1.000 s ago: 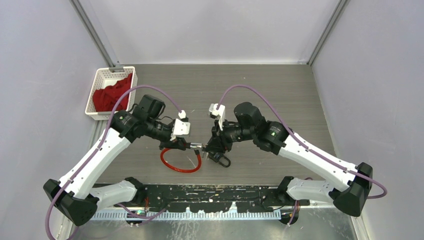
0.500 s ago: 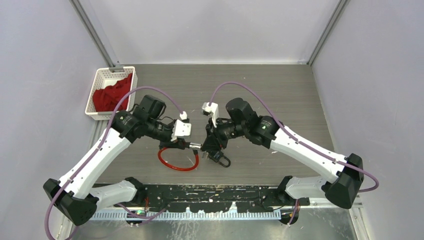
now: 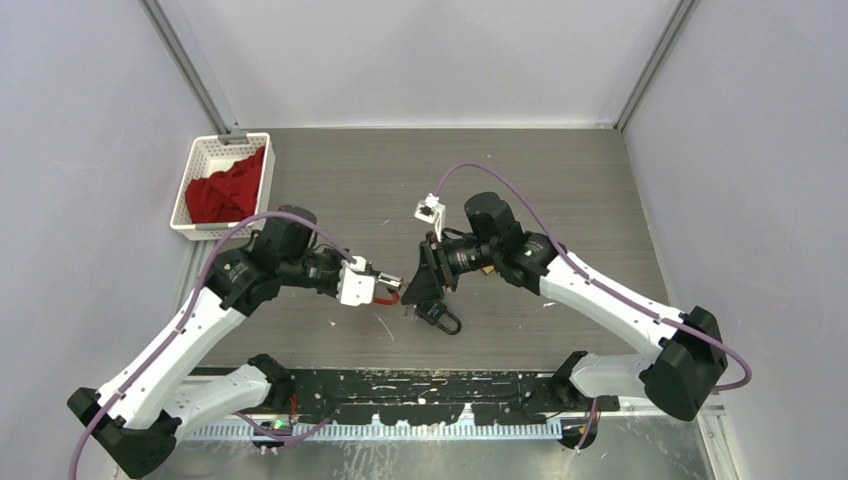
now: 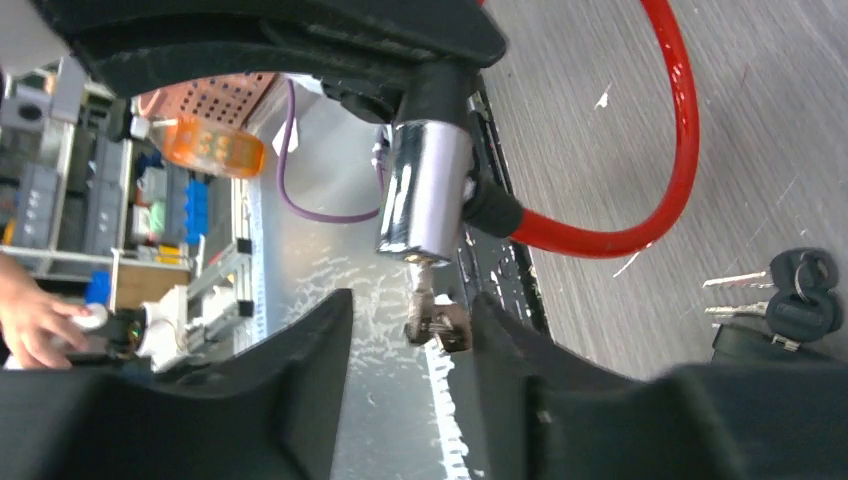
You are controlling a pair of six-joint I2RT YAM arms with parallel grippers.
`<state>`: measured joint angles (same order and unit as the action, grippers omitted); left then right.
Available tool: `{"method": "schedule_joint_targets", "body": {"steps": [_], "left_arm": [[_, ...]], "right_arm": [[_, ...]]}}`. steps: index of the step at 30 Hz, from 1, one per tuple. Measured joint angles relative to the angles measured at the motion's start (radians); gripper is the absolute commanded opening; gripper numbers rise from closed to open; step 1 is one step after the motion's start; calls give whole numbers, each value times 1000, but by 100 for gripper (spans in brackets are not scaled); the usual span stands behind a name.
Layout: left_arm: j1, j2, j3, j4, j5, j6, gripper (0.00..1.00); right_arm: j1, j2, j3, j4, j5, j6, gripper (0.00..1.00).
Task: Unlock with the key
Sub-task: Unlock the lock.
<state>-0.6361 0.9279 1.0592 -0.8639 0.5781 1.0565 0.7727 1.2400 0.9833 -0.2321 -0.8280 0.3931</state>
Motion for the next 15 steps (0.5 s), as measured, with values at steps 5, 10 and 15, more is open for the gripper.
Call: {"method": "schedule_joint_targets", "body": {"steps": [5,10,15], "left_arm": [[2,11,5,20,-12,-13,0],[1,47,43,16,-8,-80,0],[2,68,84,14,18,-151,0]], "right_arm": [[0,-38,17,-54,-2,-36,69],[0,-147,30,-140,79,-158,57],[0,-254,30,-147,150,-244,49]]}}
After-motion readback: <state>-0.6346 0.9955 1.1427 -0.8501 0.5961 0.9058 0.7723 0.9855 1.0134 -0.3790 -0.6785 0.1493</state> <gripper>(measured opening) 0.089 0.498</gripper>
